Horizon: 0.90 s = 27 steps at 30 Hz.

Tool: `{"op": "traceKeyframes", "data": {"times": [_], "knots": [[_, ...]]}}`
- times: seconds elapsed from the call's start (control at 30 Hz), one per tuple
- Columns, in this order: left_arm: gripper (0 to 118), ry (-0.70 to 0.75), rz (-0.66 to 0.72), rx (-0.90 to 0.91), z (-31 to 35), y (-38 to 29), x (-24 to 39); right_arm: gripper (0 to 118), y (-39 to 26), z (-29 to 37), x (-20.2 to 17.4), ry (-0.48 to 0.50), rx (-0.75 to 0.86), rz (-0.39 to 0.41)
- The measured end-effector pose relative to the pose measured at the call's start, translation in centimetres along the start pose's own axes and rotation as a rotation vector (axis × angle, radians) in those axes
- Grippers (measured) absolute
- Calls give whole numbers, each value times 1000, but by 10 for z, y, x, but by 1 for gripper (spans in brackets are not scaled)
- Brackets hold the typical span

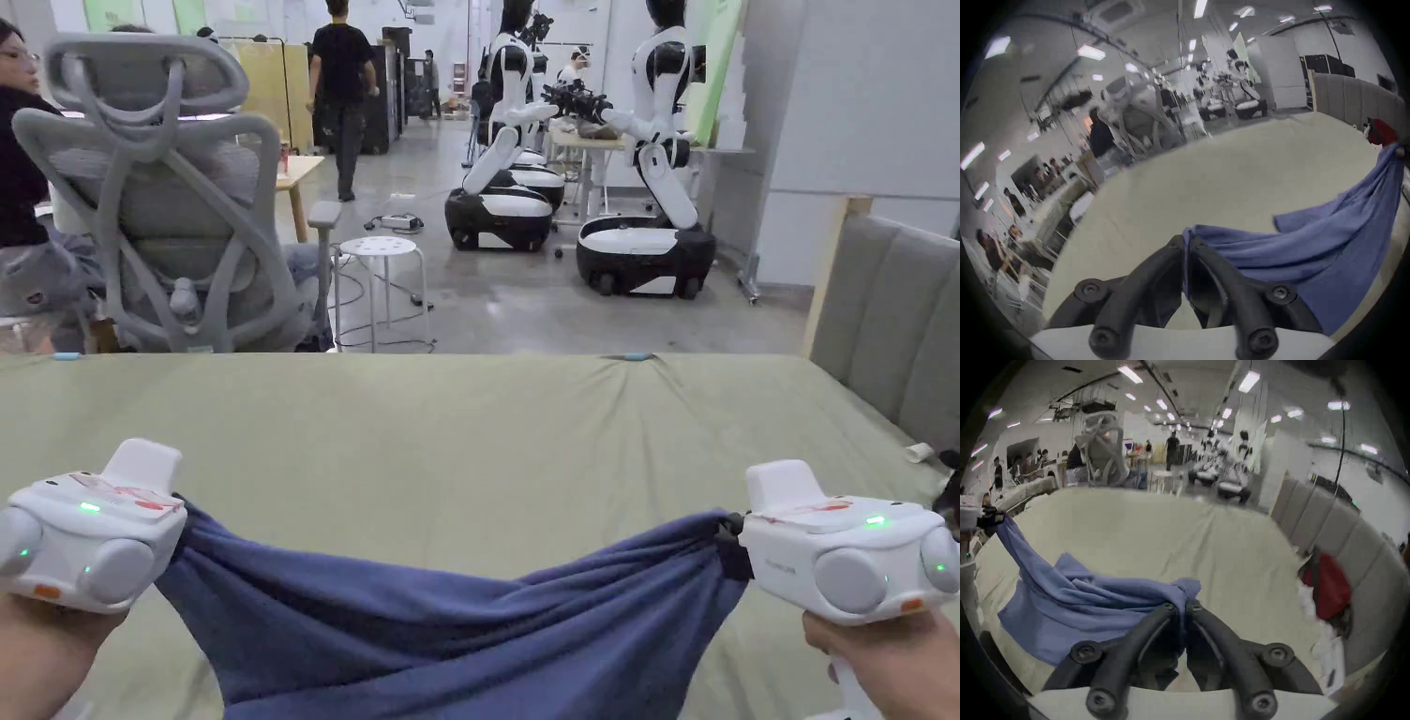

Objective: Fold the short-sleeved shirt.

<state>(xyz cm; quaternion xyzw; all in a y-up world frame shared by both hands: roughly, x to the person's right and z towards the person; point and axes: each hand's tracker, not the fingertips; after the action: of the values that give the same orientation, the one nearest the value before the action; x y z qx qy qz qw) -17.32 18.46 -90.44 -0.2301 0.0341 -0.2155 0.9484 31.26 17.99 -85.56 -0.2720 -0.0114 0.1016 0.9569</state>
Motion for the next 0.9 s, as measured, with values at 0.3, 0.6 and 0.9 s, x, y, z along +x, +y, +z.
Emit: {"op": "traceKeyframes", "data": {"times": [0.3, 0.6, 0.9], "knots": [[1, 183, 18, 200, 43, 82, -51, 4, 117, 64, 5, -267, 280, 74], [1, 210, 128, 272, 29, 172, -85, 4, 207, 72, 31, -351, 414, 44], [1, 208, 90, 226, -23, 174, -72, 4, 197, 16, 21, -354, 380, 21]]}}
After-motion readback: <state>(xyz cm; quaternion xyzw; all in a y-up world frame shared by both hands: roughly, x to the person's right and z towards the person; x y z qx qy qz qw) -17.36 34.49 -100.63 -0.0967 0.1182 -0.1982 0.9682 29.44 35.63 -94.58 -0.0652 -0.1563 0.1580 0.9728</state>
